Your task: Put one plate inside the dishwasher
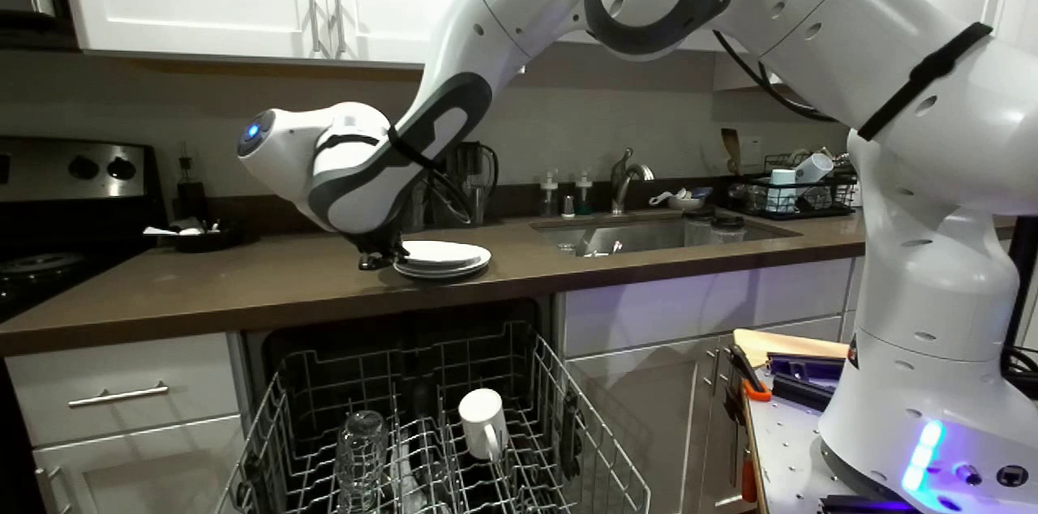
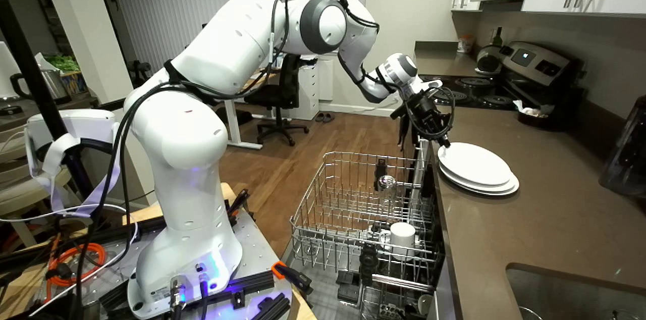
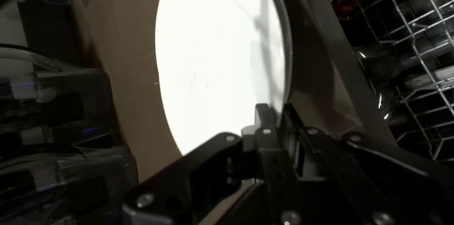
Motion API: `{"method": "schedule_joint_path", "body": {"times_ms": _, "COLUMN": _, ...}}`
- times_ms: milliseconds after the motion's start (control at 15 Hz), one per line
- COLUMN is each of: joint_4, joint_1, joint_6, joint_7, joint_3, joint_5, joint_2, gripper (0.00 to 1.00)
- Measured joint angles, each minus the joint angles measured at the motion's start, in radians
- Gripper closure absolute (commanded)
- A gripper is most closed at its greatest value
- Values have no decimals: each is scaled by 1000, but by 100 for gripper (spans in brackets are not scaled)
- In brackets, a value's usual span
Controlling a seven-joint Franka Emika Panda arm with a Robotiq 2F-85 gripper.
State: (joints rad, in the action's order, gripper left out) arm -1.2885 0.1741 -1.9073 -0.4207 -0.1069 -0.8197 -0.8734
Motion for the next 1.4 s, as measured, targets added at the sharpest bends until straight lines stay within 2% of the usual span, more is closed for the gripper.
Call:
{"method": "schedule_joint_path", "body": {"times_ms": 67, "joint_4": 0, "joint_1": 0, "joint_6": 0, "joint_7": 0, "joint_3": 1, "joint_5": 0, "joint_2": -3, "gripper": 72}}
{"method": "schedule_joint_path", "body": {"times_ms": 133, "joint_4": 1, "joint_1": 0, "joint_6": 0, "joint_7": 0, "joint_3": 3, "joint_5": 0, "joint_2": -6, "gripper": 75}}
{"method": "schedule_joint_path", "body": {"times_ms": 400, "joint_4": 6, "joint_1": 0, "joint_6": 0, "joint_7": 2, "joint_3": 4, "joint_5": 0, "joint_2": -14, "gripper": 67}}
{"method": "schedule_joint_path", "body": {"times_ms": 467, "joint_4": 7, "joint_1": 0, "joint_6": 0, "joint_7": 4, "joint_3": 3, "joint_5": 0, "joint_2": -15, "gripper": 60}}
{"method": "schedule_joint_path", "body": {"times_ms": 667, "joint_4": 15, "joint_1": 1, "joint_6": 0, "joint_7": 13, "joint_3": 3, "joint_5": 0, "joint_2": -20, "gripper": 64}}
{"method": "schedule_joint_path", "body": {"times_ms": 933, "joint_4": 31, "joint_1": 4, "joint_6": 1, "joint_7": 28, "joint_3": 3, "joint_5": -1, "joint_2": -29, "gripper": 75}}
{"method": "schedule_joint_path", "body": {"times_ms": 1400, "joint_4": 63, "joint_1": 25, "joint_6": 36, "joint_7": 51, "joint_3": -7, "joint_5": -12, "joint_2": -69, "gripper": 63}}
